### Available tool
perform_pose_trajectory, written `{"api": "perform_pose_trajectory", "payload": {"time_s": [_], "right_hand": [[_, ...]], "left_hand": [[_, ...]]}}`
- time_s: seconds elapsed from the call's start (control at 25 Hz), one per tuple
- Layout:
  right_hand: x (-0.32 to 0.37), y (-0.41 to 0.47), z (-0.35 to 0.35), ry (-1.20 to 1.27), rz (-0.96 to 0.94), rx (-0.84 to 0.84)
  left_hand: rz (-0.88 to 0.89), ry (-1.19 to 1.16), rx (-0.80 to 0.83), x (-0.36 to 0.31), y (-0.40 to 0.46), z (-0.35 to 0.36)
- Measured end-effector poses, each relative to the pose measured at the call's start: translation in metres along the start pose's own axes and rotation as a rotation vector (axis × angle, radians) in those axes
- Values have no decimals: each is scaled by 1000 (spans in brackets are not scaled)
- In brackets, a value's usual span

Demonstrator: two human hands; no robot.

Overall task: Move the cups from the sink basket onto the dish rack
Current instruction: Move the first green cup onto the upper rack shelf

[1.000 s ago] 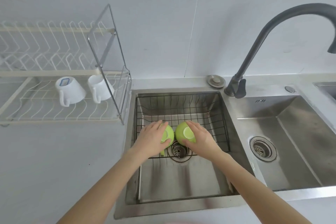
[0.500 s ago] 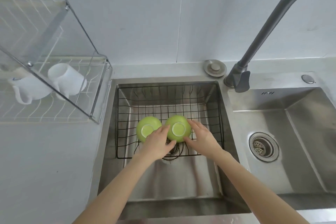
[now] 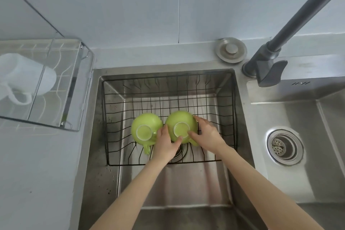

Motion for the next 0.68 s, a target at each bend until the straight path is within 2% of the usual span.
{"api": "perform_pose_trajectory", "payload": {"time_s": [0.4, 0.68], "right_hand": [[-7, 14, 3, 212, 110, -73], [-17, 10, 10, 422, 143, -102]], "left_hand": [[-38, -77, -20, 1, 12, 7], [-17, -301, -11, 0, 10, 10]]}}
Point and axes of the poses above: each hand's wrist, its own y-axis towards the middle knuckle, its own z-axis out of the palm, x = y × z, the point moved 4 cm from there along y, towards the middle knuckle, and after that the axes turned 10 degrees about x, right-handed, at the moved point
